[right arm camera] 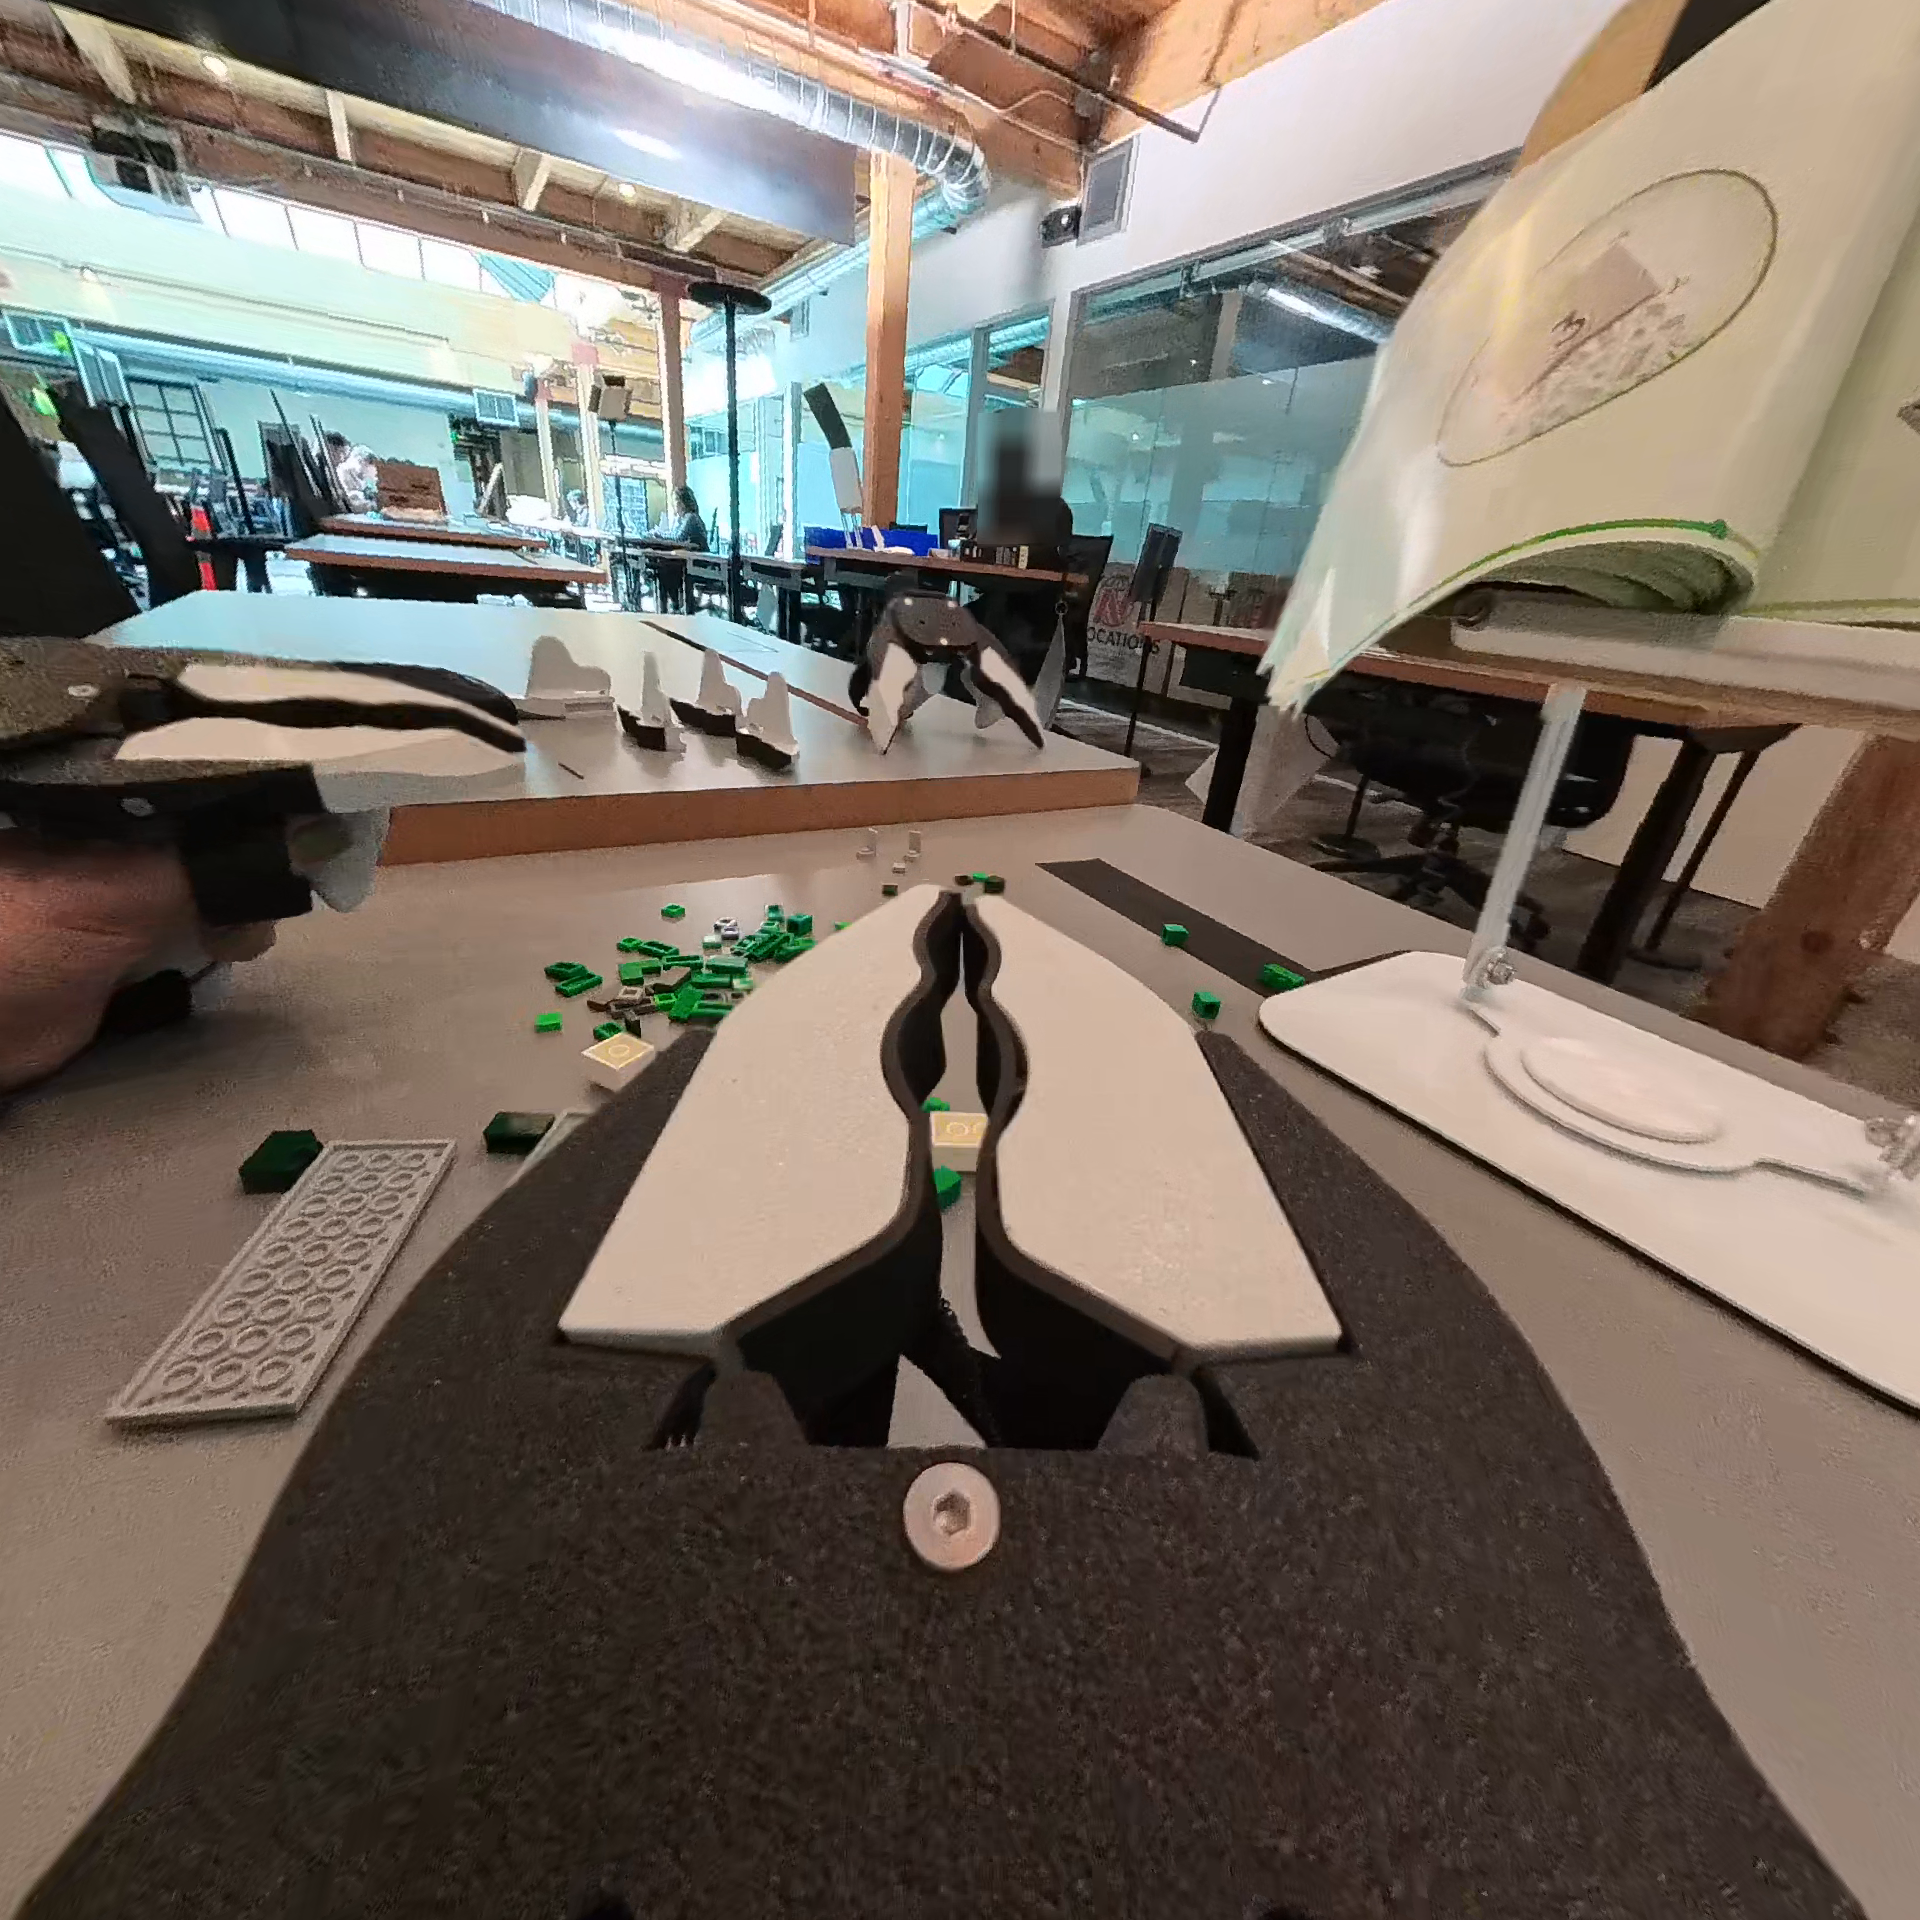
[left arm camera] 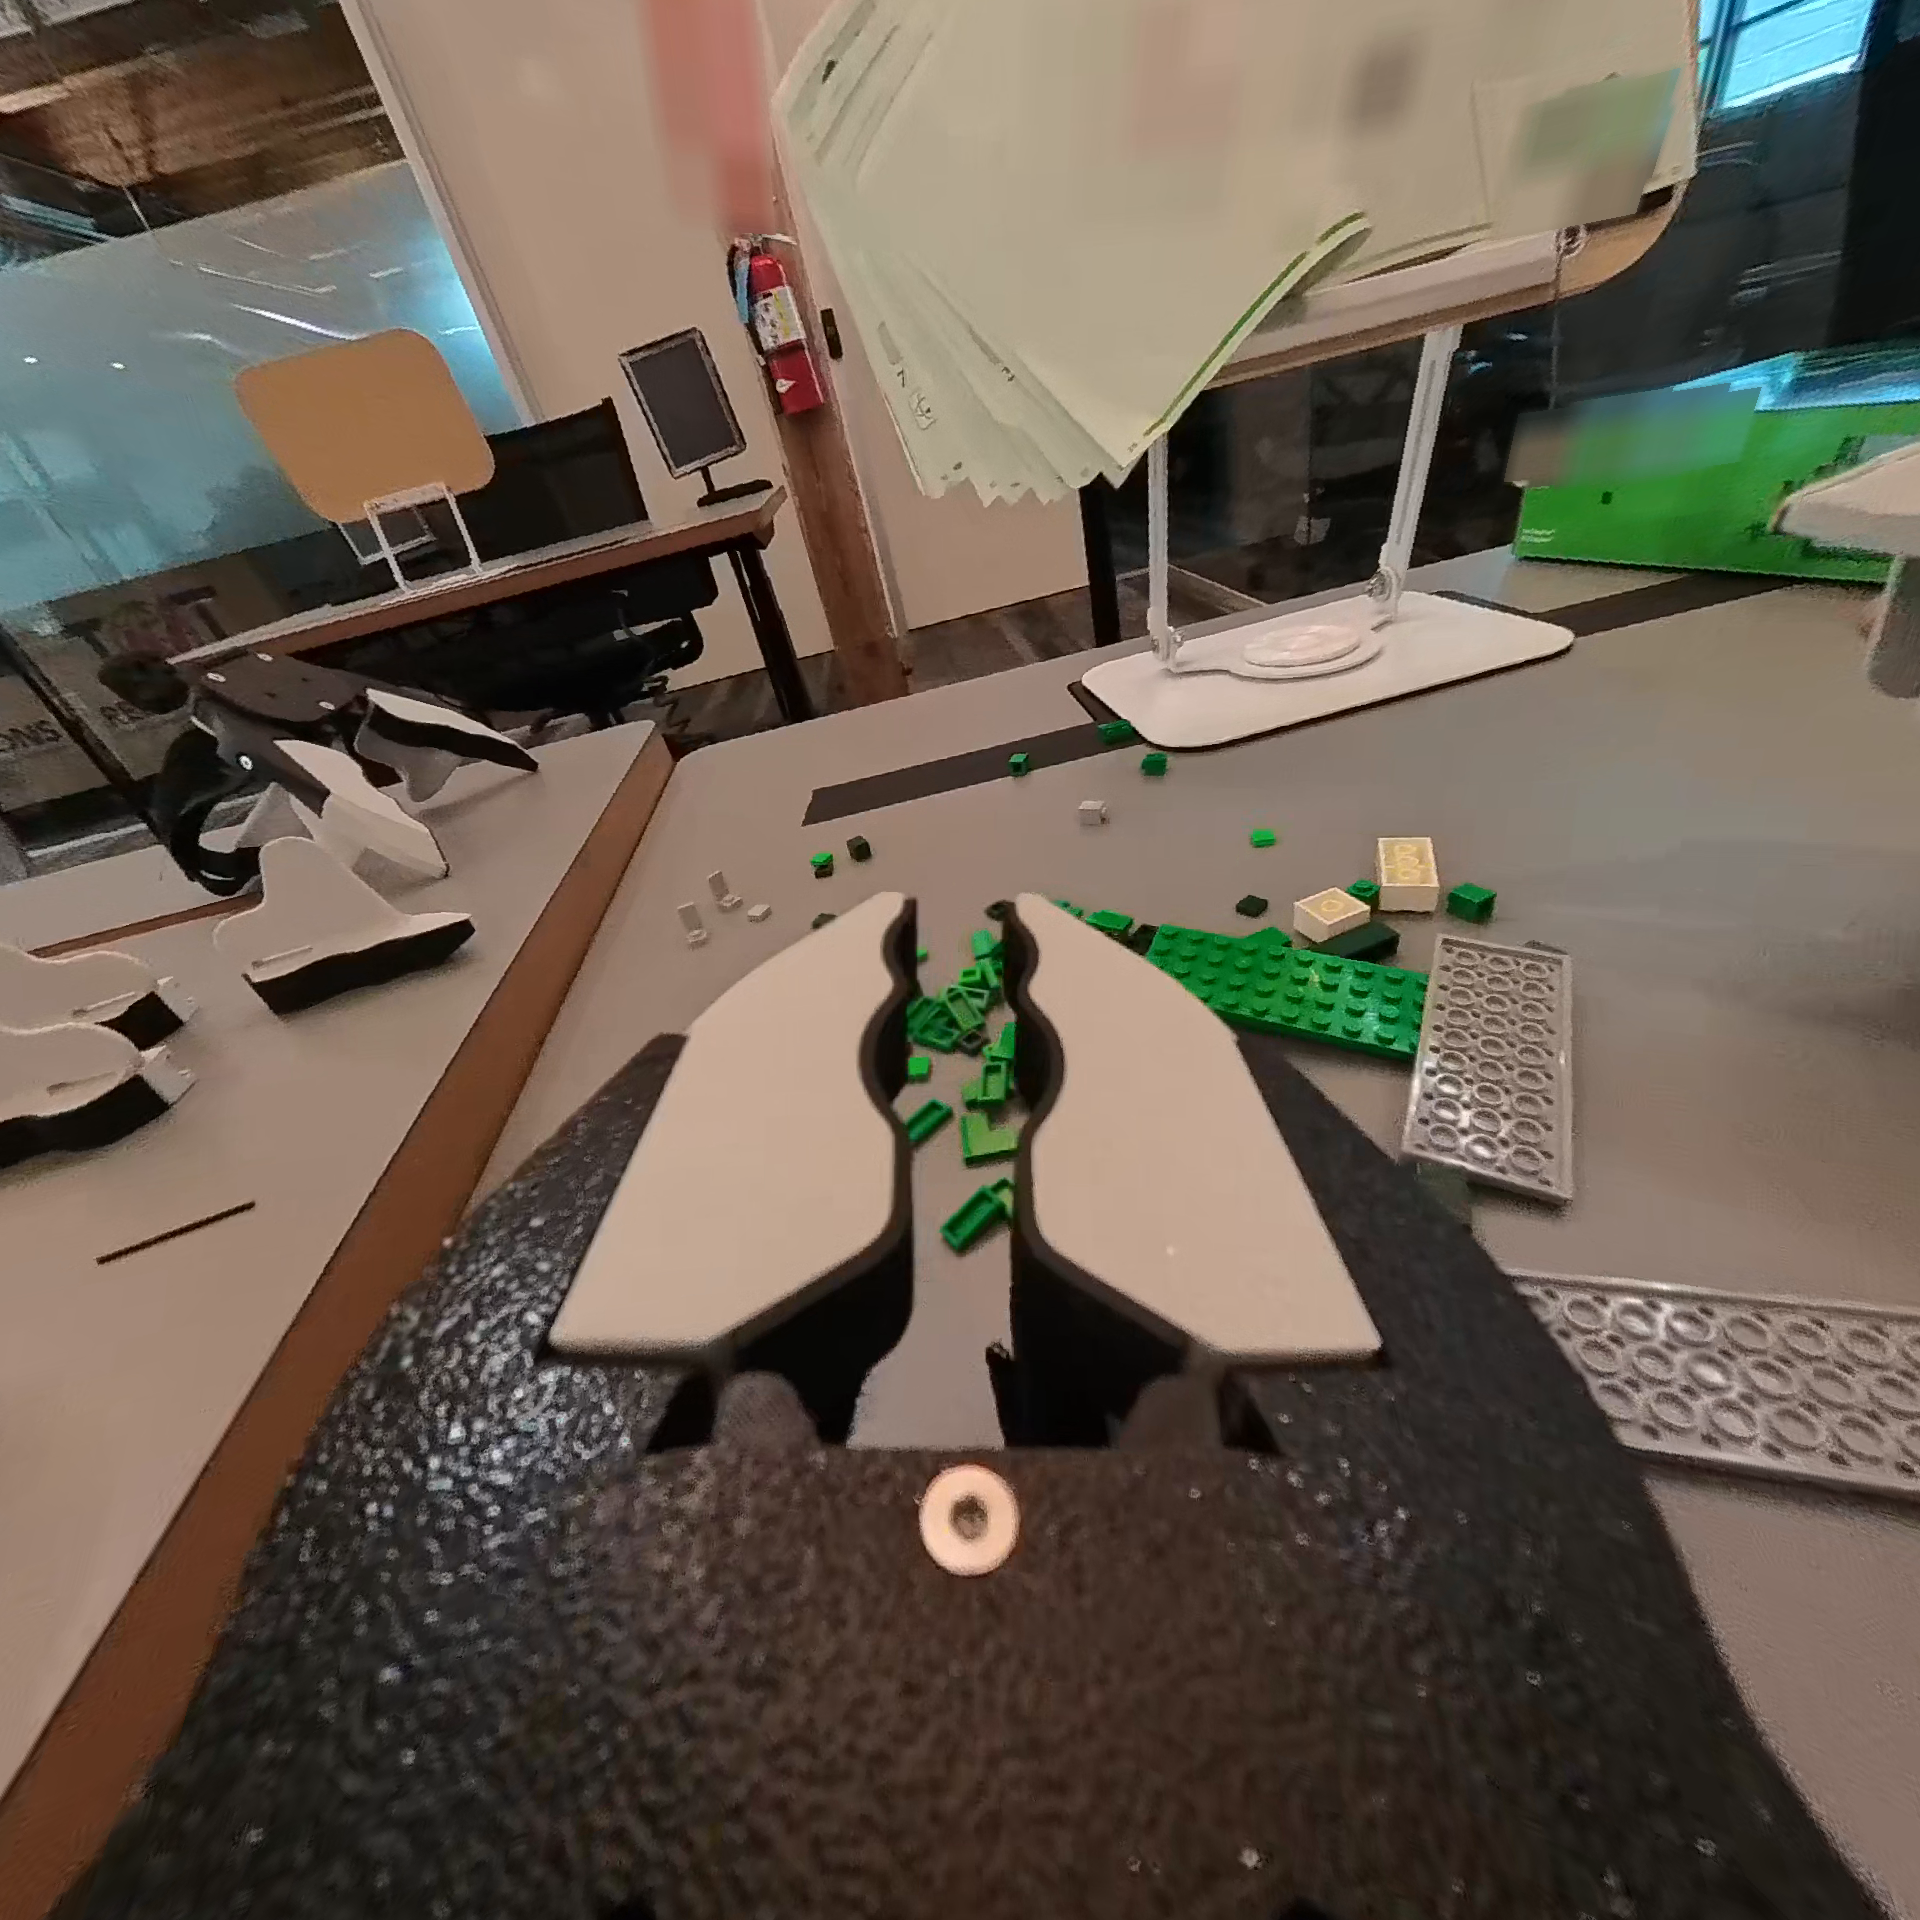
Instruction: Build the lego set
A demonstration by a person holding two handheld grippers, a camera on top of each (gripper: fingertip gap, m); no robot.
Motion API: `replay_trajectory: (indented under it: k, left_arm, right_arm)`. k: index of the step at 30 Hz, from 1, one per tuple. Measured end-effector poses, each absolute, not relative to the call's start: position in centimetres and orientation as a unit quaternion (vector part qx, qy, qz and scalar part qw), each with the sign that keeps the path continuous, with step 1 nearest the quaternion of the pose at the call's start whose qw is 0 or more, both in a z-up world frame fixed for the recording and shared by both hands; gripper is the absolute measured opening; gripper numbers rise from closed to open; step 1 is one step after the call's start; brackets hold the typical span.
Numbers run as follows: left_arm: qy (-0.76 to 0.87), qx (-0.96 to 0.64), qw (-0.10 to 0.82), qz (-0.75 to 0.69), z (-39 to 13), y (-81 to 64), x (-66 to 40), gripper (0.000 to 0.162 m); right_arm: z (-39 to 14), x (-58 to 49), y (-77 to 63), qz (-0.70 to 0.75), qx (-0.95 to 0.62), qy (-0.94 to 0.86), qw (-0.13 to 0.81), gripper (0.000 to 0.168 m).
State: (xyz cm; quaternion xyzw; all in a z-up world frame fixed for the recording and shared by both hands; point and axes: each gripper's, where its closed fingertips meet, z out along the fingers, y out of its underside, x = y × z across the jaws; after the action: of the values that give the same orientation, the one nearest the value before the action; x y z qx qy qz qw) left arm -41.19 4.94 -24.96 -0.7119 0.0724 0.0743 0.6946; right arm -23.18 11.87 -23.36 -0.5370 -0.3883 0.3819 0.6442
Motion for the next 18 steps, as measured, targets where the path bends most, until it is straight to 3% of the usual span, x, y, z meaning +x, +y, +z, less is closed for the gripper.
replay_trajectory:
  k: [6,9,15,18]
  left_arm:
    - [0.062,-0.709,0.7,0.062,-24.9,4.8,-41.5,0.017]
    - [0.064,-0.707,0.702,0.06,-24.8,4.8,-41.5,0.016]
    - [0.076,-0.708,0.699,0.065,-24.9,4.9,-41.1,0.016]
    - [0.076,-0.707,0.701,0.061,-24.8,4.9,-41.0,0.018]
  right_arm:
    - [-24.5,-23.8,9.5,0.318,-0.528,-0.457,0.641,0.0]
    - [-25.7,-24.5,7.8,0.34,-0.563,-0.49,0.572,0.002]
    - [-30.9,-25.6,0.3,0.373,-0.647,-0.569,0.346,0.048]
    - [-32.2,-26.2,-1.1,0.316,-0.661,-0.6,0.323,0.059]
